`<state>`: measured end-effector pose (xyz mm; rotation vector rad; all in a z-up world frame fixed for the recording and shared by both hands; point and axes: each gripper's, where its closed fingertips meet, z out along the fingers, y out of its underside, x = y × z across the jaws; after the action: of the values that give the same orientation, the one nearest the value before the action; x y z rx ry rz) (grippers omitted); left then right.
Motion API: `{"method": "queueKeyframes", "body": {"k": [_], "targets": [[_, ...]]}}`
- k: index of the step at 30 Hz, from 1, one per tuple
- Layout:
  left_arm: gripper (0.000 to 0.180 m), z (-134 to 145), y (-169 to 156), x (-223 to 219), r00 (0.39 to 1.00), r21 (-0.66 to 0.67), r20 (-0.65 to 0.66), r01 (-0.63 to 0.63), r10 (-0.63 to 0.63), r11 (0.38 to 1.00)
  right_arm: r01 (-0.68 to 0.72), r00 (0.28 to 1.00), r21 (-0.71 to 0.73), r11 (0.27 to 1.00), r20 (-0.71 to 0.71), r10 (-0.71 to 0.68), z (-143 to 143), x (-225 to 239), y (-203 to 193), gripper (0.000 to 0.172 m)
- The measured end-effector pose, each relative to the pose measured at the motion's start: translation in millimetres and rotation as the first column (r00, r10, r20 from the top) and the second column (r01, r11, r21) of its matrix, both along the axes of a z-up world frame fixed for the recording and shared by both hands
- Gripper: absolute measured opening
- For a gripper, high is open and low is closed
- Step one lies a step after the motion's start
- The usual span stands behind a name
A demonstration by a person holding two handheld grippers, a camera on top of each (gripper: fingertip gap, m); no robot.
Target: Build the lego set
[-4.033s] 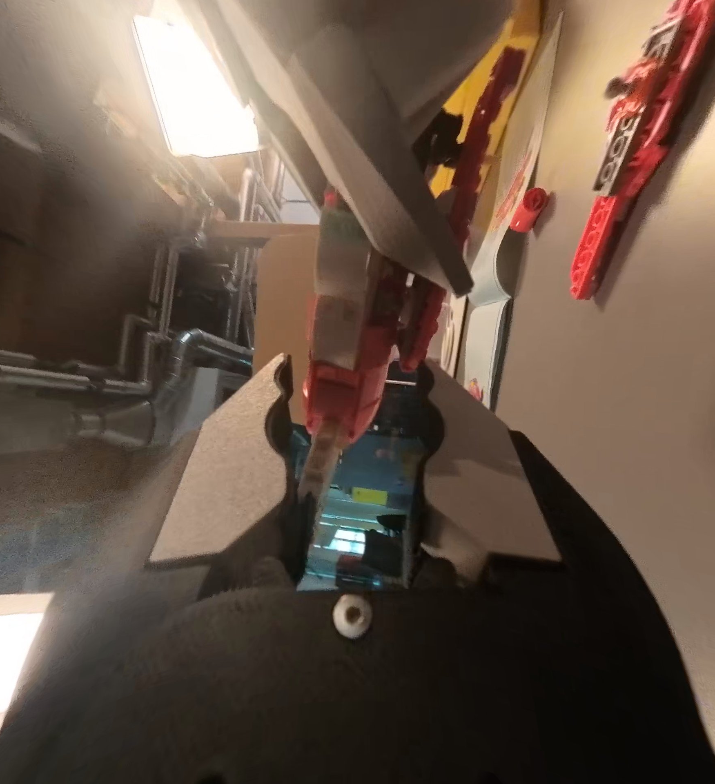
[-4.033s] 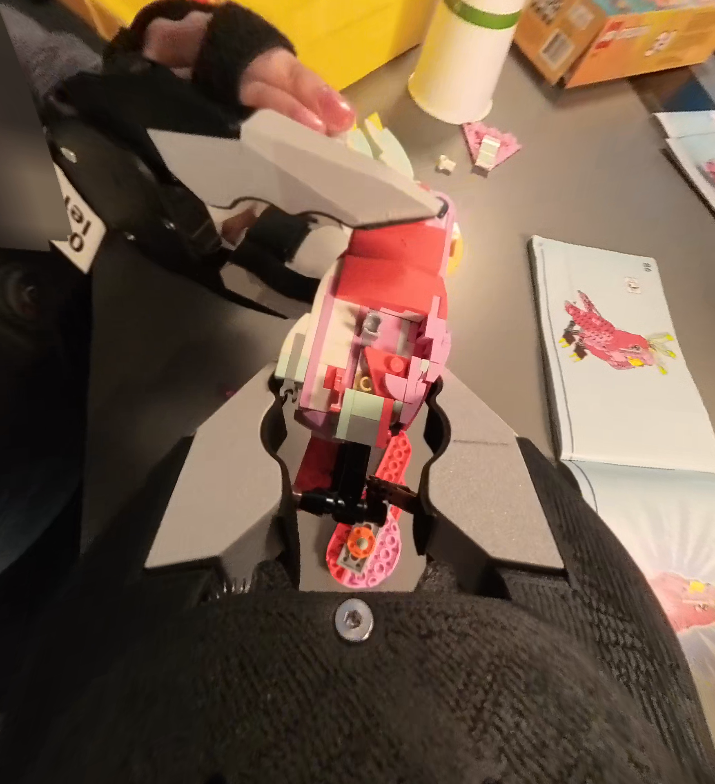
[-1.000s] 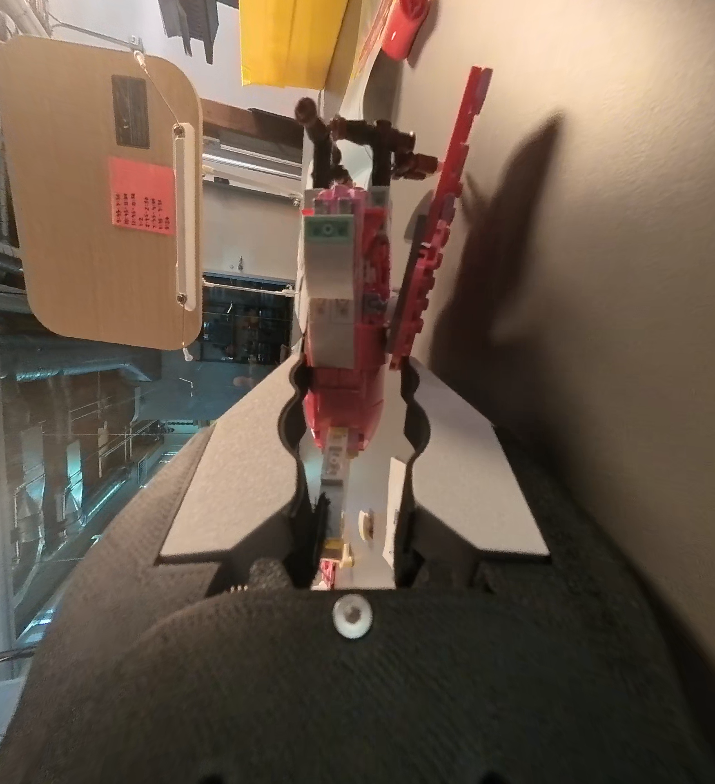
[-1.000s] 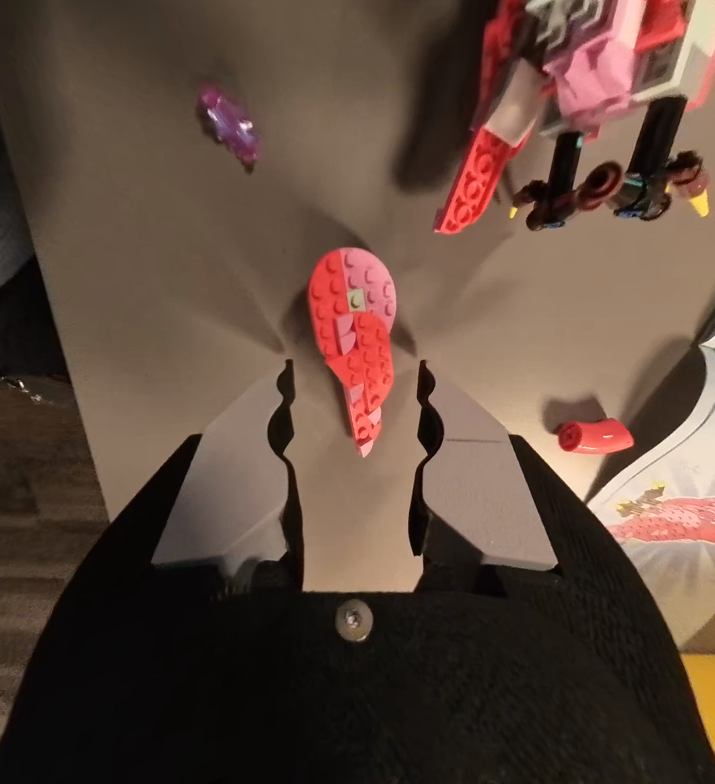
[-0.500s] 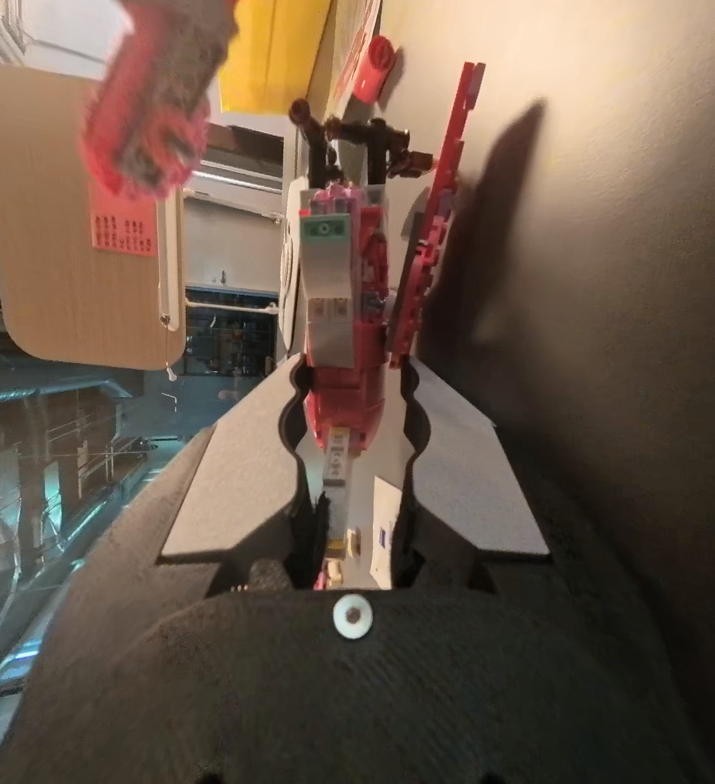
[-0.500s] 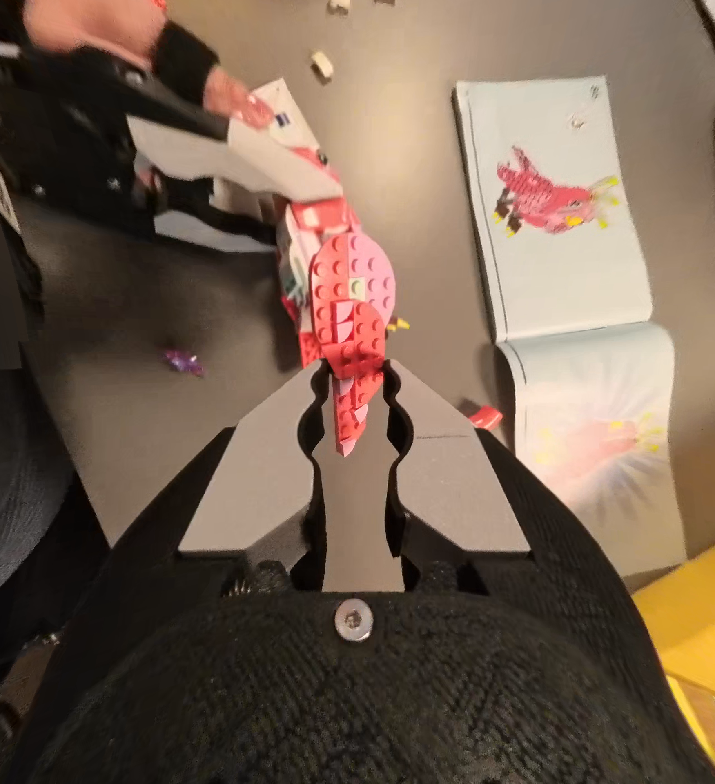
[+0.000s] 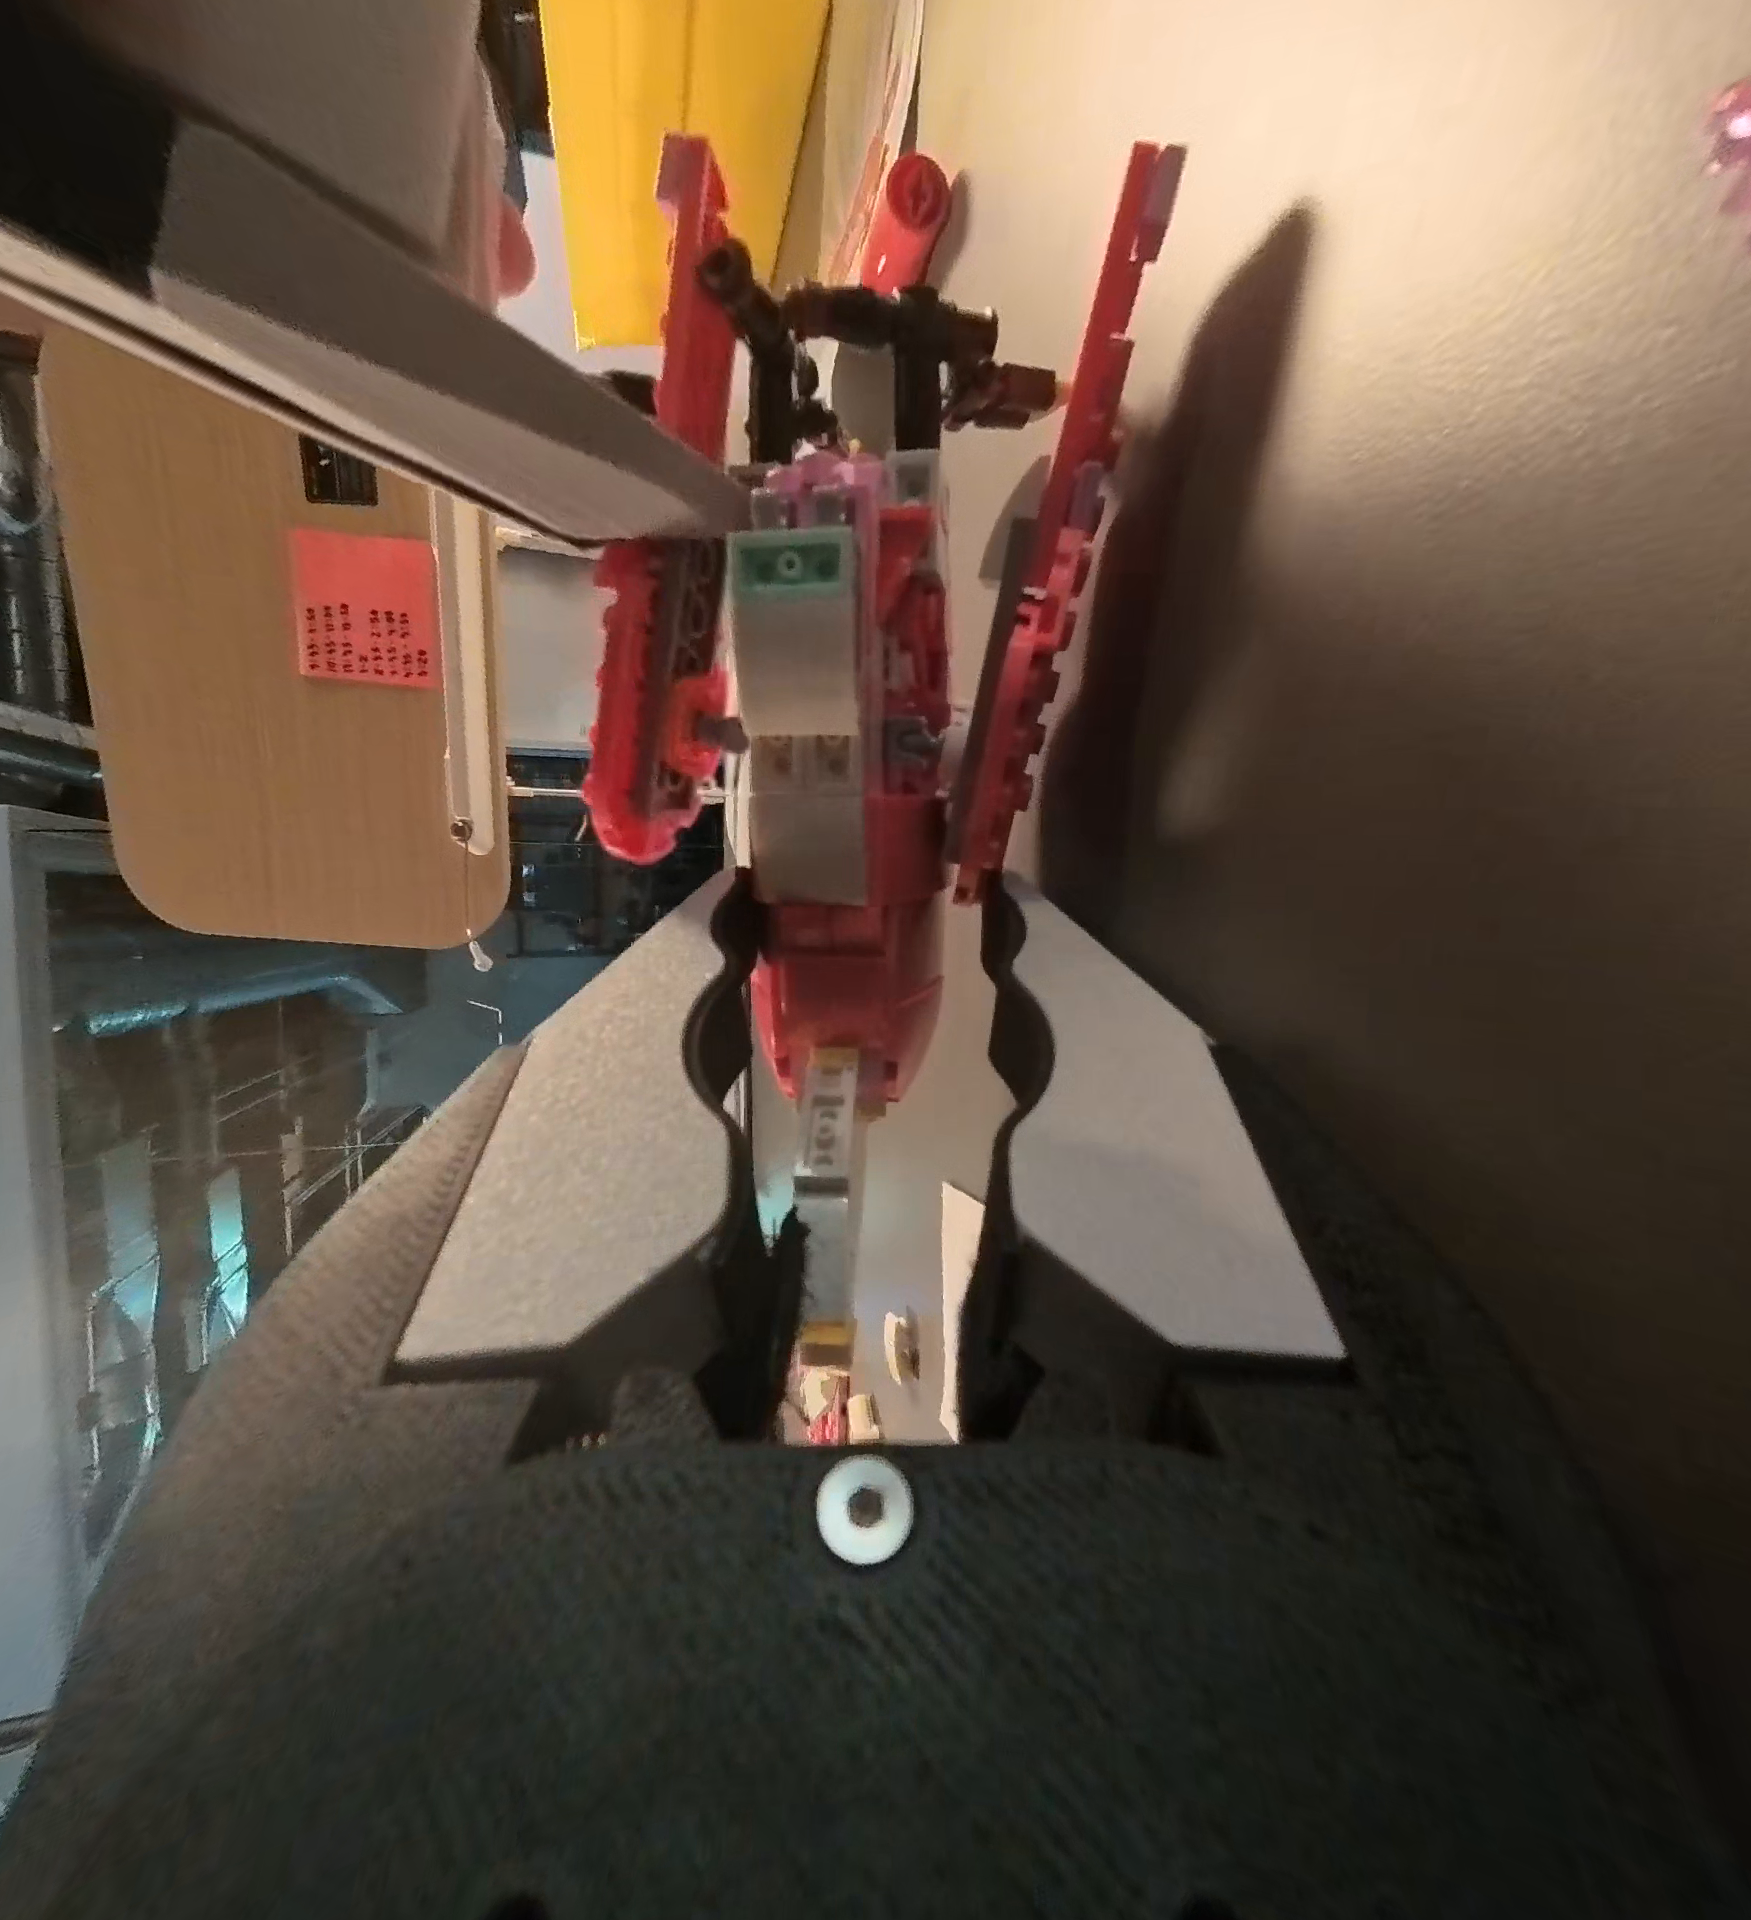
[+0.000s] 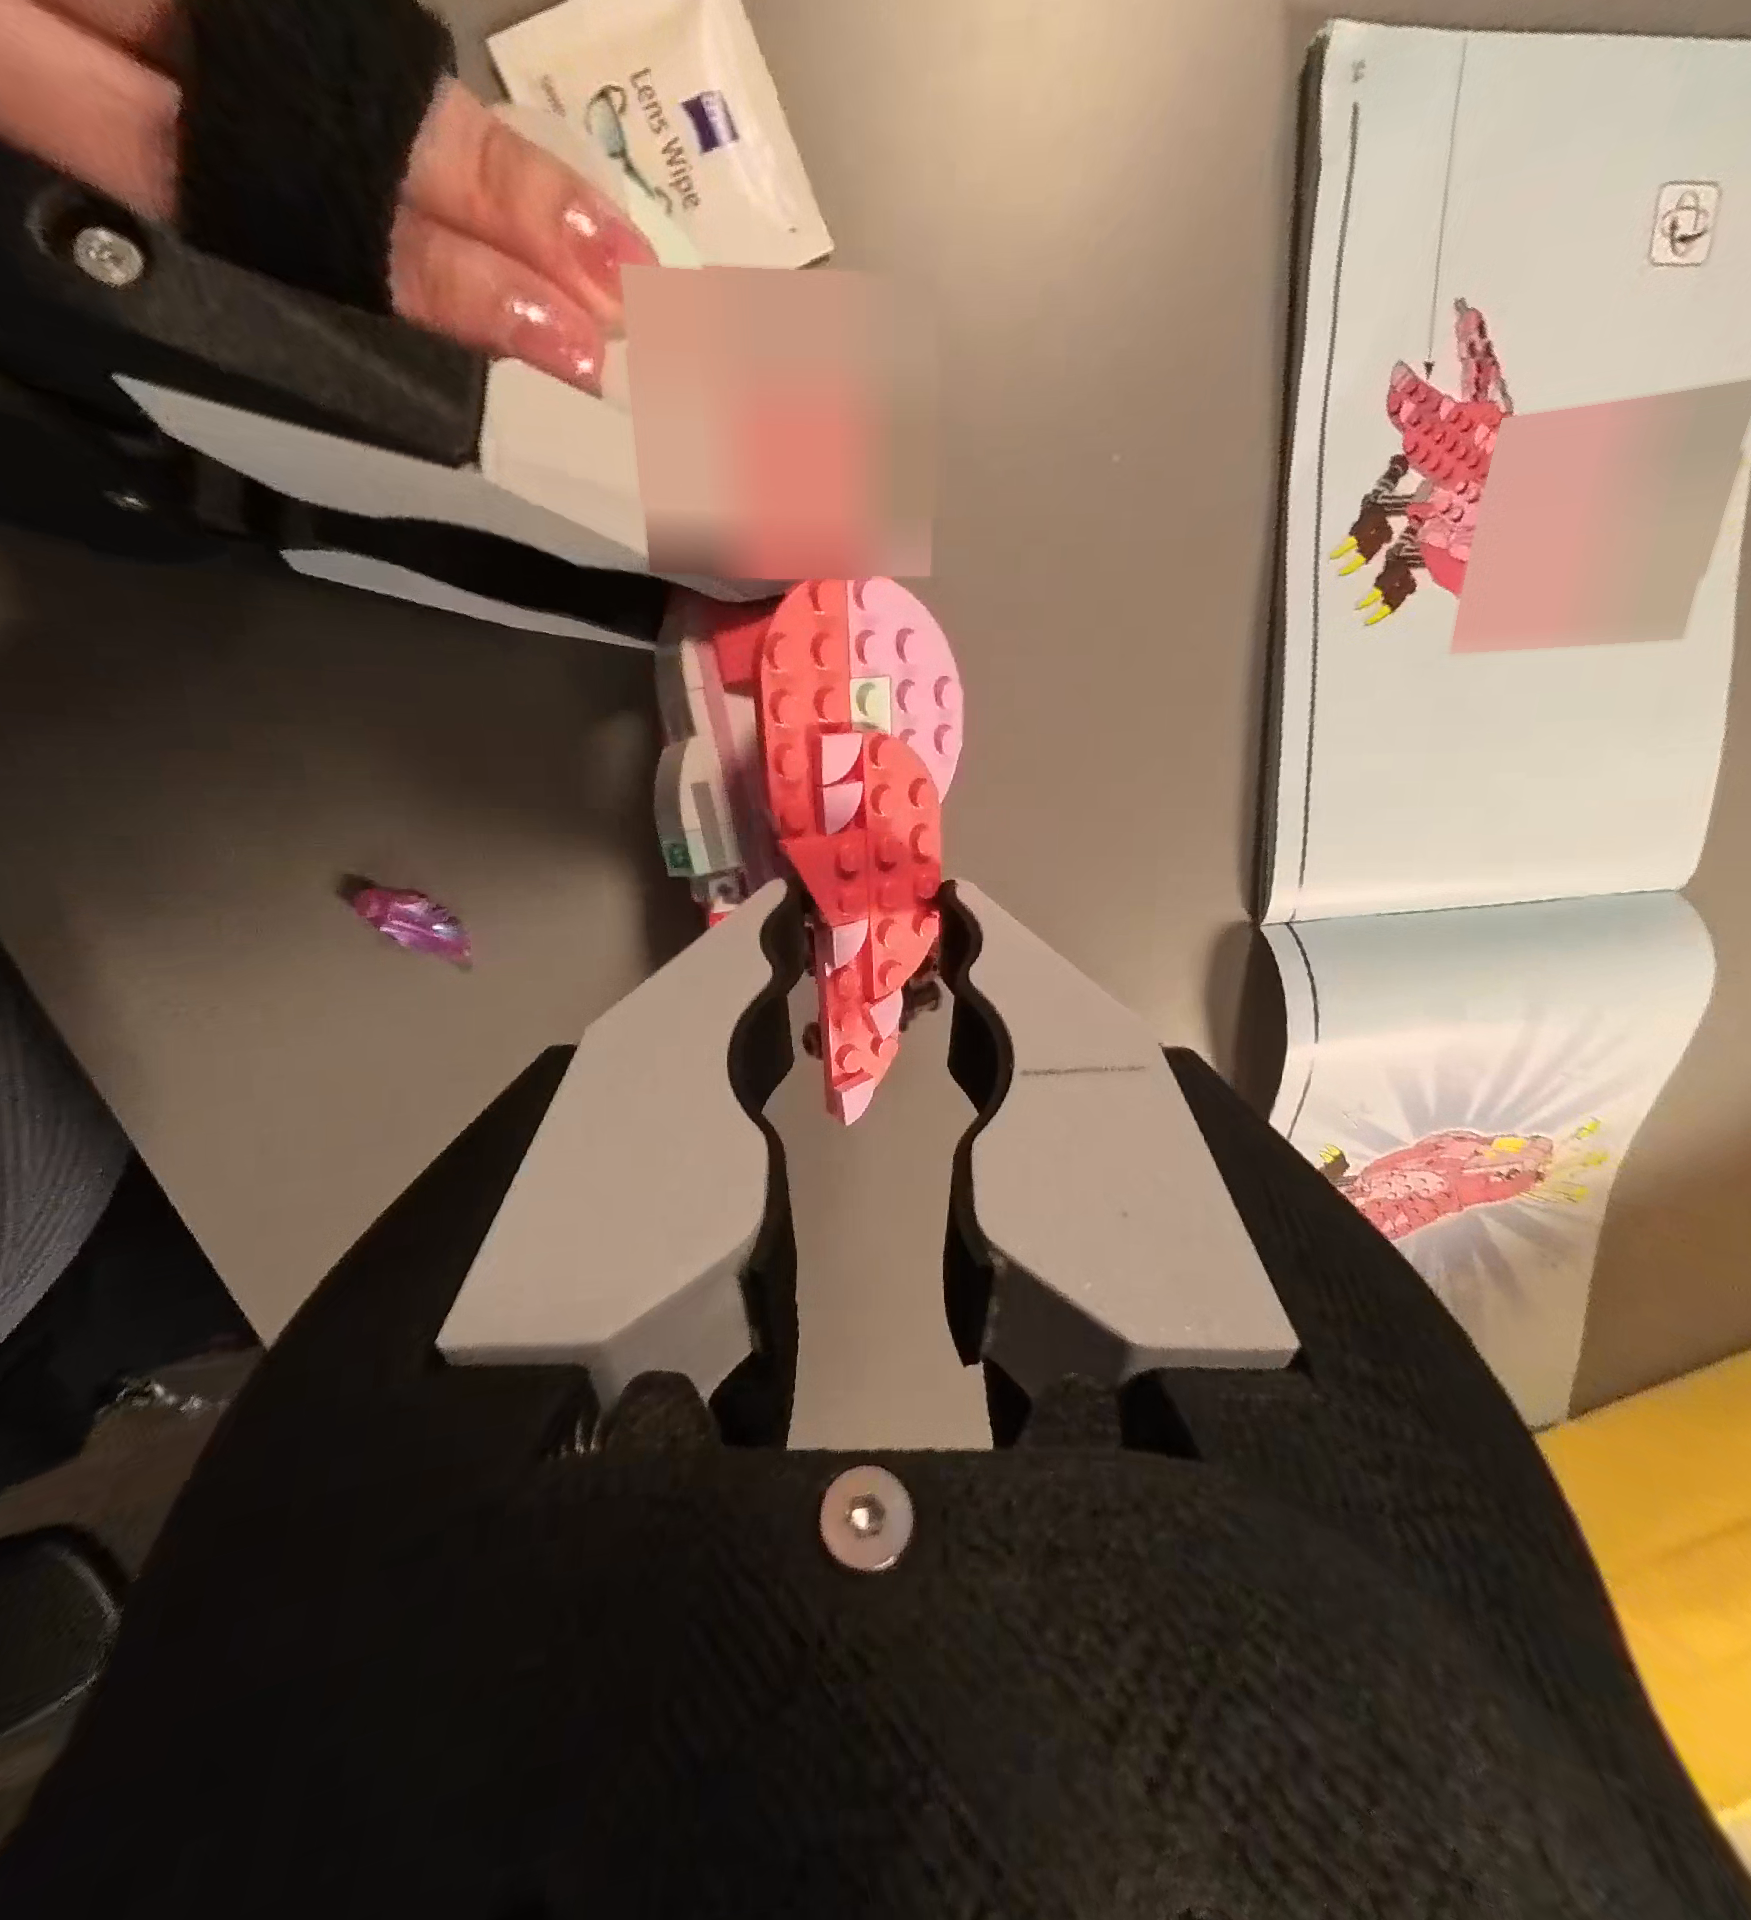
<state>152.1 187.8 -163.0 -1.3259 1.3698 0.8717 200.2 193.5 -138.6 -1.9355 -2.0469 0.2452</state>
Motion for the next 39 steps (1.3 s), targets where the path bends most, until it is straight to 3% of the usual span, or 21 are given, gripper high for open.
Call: {"method": "queueKeyframes", "body": {"k": [17,21,26,30,32,39], "targets": [[0.042,-1.4,1.4,2.1,1.000,-0.004,-0.008,0.015,-0.015,1.000,-0.059,0.998,0.105,0.993,0.008,0.058,0.8,-2.2,-1.0,0.029],[0.042,-1.4,1.6,2.5,1.000,-0.003,-0.011,0.019,-0.019,1.000,-0.109,0.994,0.134,0.985,0.005,0.110,-0.1,-1.3,-4.0,0.022],[0.042,-1.4,1.8,2.6,1.000,-0.006,-0.010,0.023,-0.024,1.000,-0.127,0.992,0.116,0.985,-0.011,0.129,2.9,-0.6,-0.4,0.032],[0.042,-1.4,2.0,2.4,1.000,-0.005,-0.010,0.025,-0.025,1.000,-0.109,0.991,0.072,0.991,-0.071,0.114,4.2,-4.5,-0.8,0.025],[0.042,-1.4,2.1,2.4,1.000,-0.005,-0.010,0.025,-0.025,1.000,-0.115,0.986,0.105,0.988,-0.105,0.126,7.2,-8.0,0.6,0.009],[0.043,-0.8,2.9,1.4,1.000,0.000,-0.017,0.014,-0.014,1.000,-0.147,0.983,0.276,0.950,-0.069,0.172,19.5,-5.5,3.9,0.003]]}}
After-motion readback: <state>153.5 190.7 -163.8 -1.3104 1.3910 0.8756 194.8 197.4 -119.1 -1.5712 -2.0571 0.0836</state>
